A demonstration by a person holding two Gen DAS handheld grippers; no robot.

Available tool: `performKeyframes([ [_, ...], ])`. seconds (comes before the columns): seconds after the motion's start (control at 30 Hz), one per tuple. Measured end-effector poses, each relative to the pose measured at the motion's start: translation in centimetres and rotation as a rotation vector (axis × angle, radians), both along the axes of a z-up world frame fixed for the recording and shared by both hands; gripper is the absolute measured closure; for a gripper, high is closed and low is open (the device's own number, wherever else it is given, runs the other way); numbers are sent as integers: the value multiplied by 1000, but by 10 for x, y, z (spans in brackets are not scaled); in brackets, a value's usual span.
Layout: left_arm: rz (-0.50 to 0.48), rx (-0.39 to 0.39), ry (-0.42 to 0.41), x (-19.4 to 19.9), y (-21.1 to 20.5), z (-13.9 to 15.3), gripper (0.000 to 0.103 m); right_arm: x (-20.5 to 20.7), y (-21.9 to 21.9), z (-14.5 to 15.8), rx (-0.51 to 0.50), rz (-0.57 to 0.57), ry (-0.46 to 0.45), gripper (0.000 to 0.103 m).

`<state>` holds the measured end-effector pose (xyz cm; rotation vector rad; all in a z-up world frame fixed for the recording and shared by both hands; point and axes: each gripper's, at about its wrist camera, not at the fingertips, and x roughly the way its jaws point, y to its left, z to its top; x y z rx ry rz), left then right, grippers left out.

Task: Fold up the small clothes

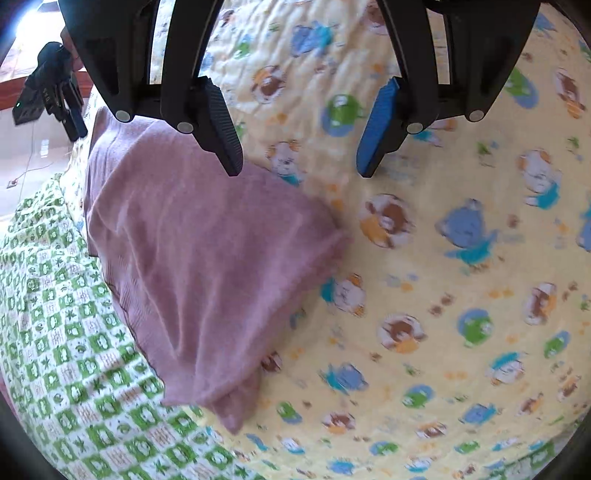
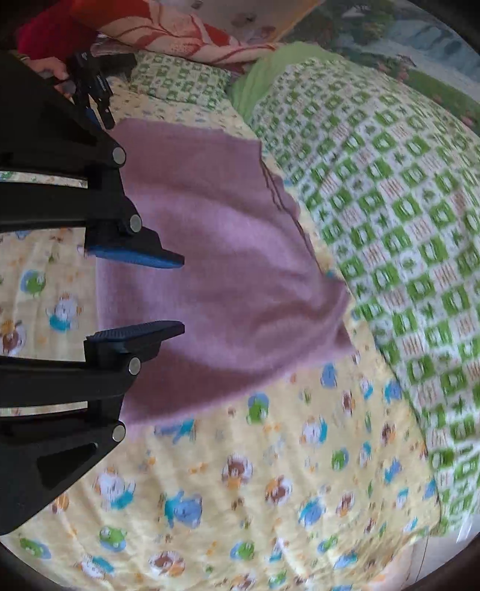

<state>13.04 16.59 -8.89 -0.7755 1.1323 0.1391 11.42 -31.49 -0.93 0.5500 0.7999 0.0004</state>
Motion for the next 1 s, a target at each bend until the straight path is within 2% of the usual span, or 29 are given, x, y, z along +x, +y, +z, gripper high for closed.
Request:
performKeyframes([
  [0.13, 4, 25, 9, 16, -9, -2, 35, 46, 51, -3, 3, 206, -21, 72],
  [0.33, 52, -7, 15, 19, -2, -3, 33, 106, 103, -22, 62, 366, 0, 72],
  [0.43, 74, -16, 13, 15, 2, -6, 32, 142, 122, -37, 5, 364, 63, 72],
  [0.57, 116, -48, -2, 14, 7, -9, 24, 182, 133, -61, 46, 349, 123, 72],
  [0.73, 195, -33, -22, 27, 9, -9, 21, 214, 148, -56, 92, 355, 83, 67],
  [0.87, 257, -20, -47, 40, 12, -7, 24, 215, 142, -39, 131, 355, 46, 67],
  [0.9, 260, -14, -52, 43, 13, -7, 32, 212, 138, -34, 139, 348, 38, 67],
  [0.93, 254, -13, -66, 46, 13, -5, 51, 208, 132, -30, 143, 340, 30, 67],
  [0.97, 240, -20, -80, 49, 14, -4, 63, 205, 127, -27, 146, 334, 26, 67],
  [1.0, 218, -27, -93, 53, 13, -1, 80, 201, 122, -24, 146, 326, 23, 66],
])
